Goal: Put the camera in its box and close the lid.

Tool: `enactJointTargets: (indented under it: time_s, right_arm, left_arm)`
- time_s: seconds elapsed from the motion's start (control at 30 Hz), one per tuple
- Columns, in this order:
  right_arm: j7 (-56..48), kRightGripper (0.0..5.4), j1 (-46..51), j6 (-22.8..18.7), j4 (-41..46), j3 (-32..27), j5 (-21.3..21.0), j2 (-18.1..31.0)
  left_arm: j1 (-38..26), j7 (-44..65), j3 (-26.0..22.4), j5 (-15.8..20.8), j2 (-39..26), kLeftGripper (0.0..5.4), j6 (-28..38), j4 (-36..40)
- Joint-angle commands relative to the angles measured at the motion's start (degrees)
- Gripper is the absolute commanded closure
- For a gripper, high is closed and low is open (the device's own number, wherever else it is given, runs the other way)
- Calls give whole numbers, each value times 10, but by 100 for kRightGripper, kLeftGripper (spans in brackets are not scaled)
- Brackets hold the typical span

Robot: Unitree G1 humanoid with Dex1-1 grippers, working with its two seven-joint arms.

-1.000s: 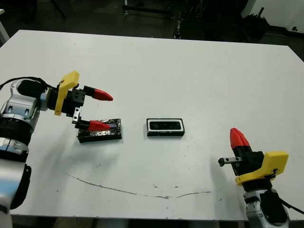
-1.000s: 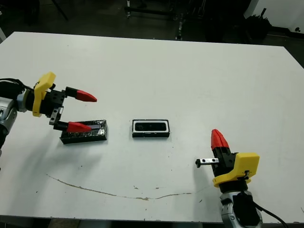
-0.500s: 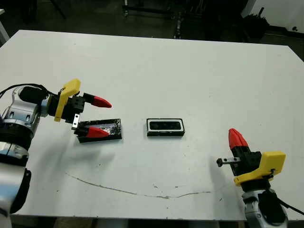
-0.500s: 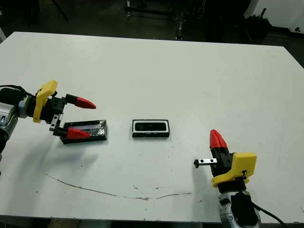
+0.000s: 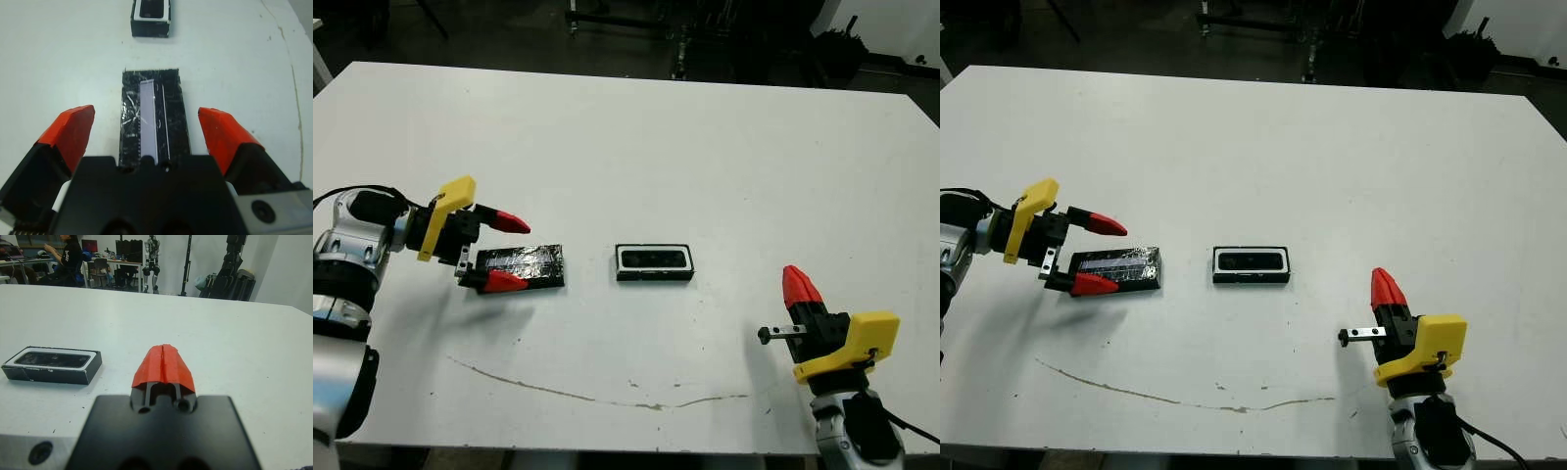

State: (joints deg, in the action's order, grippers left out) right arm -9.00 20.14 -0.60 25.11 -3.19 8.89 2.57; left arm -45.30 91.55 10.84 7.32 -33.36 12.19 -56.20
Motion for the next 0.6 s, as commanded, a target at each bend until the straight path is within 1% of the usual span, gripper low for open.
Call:
enactJointTargets:
  time_s: [0.03,0.23,0.37,0.5,0.6]
  right_arm:
    - [2,540,3,0,-4,-2,0,4]
    - [4,540,4,-4,-2,-2,2,3]
    - [5,540,4,-7,-2,-2,2,4]
    - [2,540,3,-1,-6,-3,2,6]
    - [3,540,4,-5,-3,-3,1,6]
  left_arm:
    - [0,0,-3,-16,0,0,9,-7]
    - [4,-7,-2,-33,-4,0,14,-3]
    - [3,-1,-6,-37,-1,0,25,-22]
    - [4,9,-5,-32,-5,0,15,-26]
    - [6,9,-3,-38,-8,0,19,-24]
